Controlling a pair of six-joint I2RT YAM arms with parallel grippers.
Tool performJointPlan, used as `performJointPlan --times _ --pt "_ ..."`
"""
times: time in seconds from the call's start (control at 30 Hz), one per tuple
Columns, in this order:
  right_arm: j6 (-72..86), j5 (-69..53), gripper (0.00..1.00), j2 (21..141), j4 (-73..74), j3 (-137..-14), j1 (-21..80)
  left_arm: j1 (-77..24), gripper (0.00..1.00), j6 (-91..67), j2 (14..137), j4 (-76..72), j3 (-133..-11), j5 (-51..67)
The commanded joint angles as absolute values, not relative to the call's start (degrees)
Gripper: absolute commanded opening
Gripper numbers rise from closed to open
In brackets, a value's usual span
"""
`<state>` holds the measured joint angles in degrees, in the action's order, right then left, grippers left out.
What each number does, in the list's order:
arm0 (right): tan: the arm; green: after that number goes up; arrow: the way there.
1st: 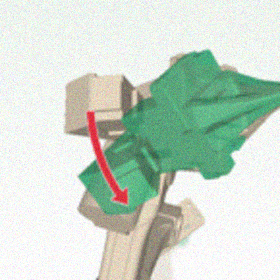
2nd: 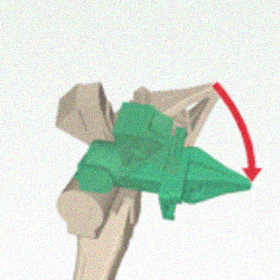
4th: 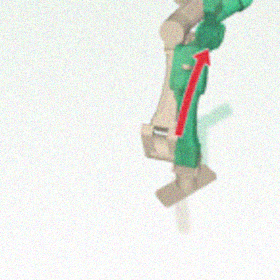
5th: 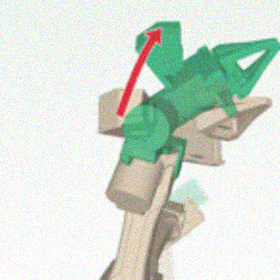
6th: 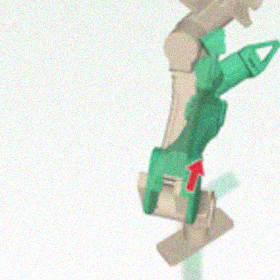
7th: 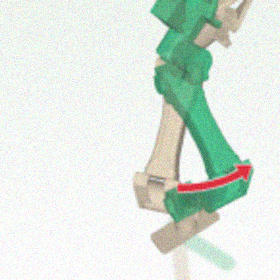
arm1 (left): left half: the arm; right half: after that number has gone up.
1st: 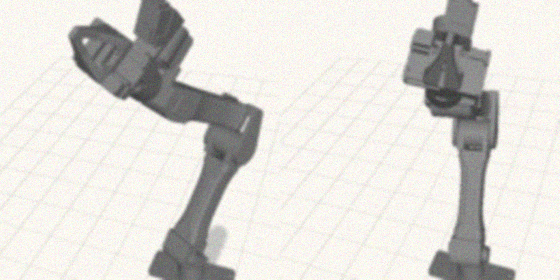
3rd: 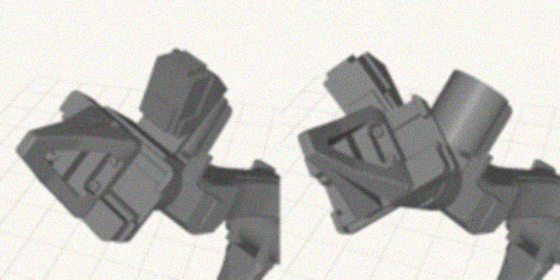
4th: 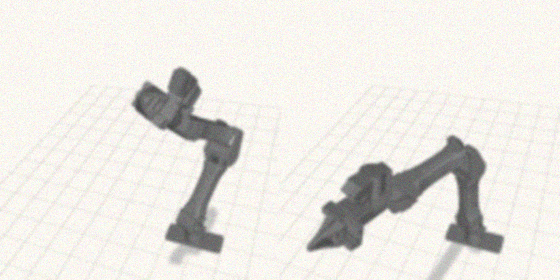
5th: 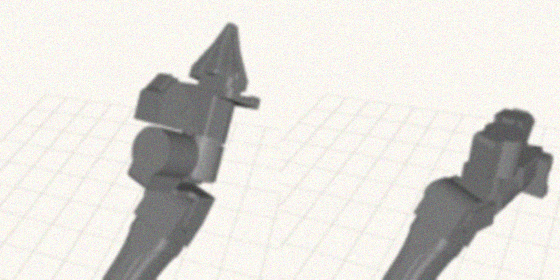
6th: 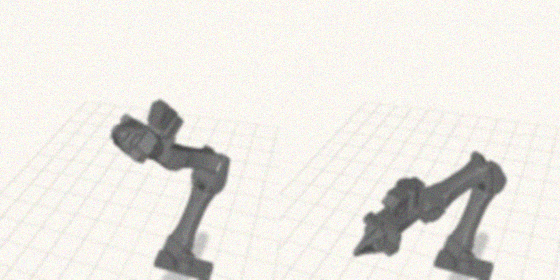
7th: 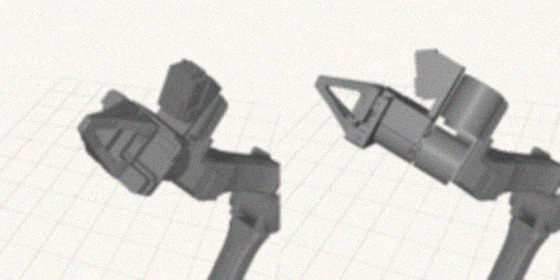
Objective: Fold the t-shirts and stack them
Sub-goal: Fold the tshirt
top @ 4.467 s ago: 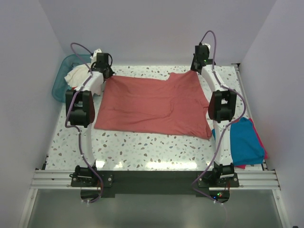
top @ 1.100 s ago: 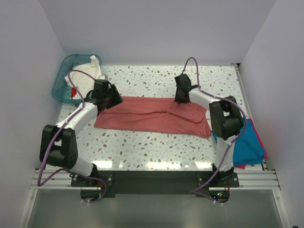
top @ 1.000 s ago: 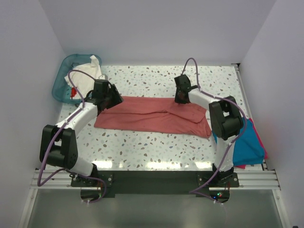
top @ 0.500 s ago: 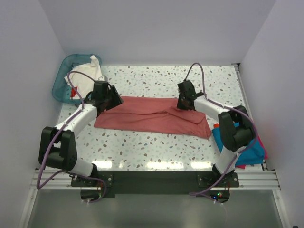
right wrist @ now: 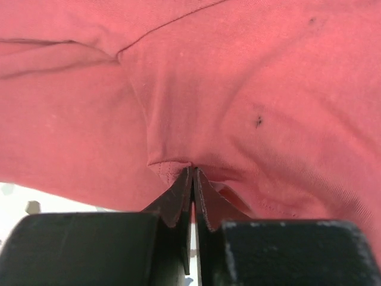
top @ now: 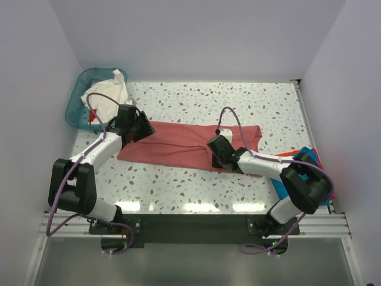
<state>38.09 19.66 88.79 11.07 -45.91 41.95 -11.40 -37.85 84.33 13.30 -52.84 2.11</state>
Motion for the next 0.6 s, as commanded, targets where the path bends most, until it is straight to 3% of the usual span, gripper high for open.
performJointPlan --times 0.0,0.07,0.1,0.2,0.4,0.57 --pt "40.87 26.1 0.06 85.61 5.8 -44.39 43.07 -11.43 0.56 -36.91 83.32 11.86 -52.21 3.52" --pt "40.26 26.72 0.15 84.04 6.76 -44.47 43.07 -11.43 0.56 -36.91 83.23 11.78 -52.03 3.69" --pt "39.99 27.07 0.26 83.33 7.9 -44.73 43.07 -11.43 0.56 -36.91 83.06 11.78 -52.03 3.69" --pt "38.85 27.07 0.45 80.26 10.71 -46.14 43.07 -11.43 0.58 -37.26 83.14 11.43 -51.59 3.78" --pt "38.93 28.56 0.5 71.91 18.43 -47.55 43.07 -11.43 0.59 -39.28 84.98 11.86 -52.12 1.06" --pt "40.34 32.35 0.43 72.51 23.55 -47.9 40.7 -11.51 0.55 -41.31 88.24 12.39 -52.91 0.09"
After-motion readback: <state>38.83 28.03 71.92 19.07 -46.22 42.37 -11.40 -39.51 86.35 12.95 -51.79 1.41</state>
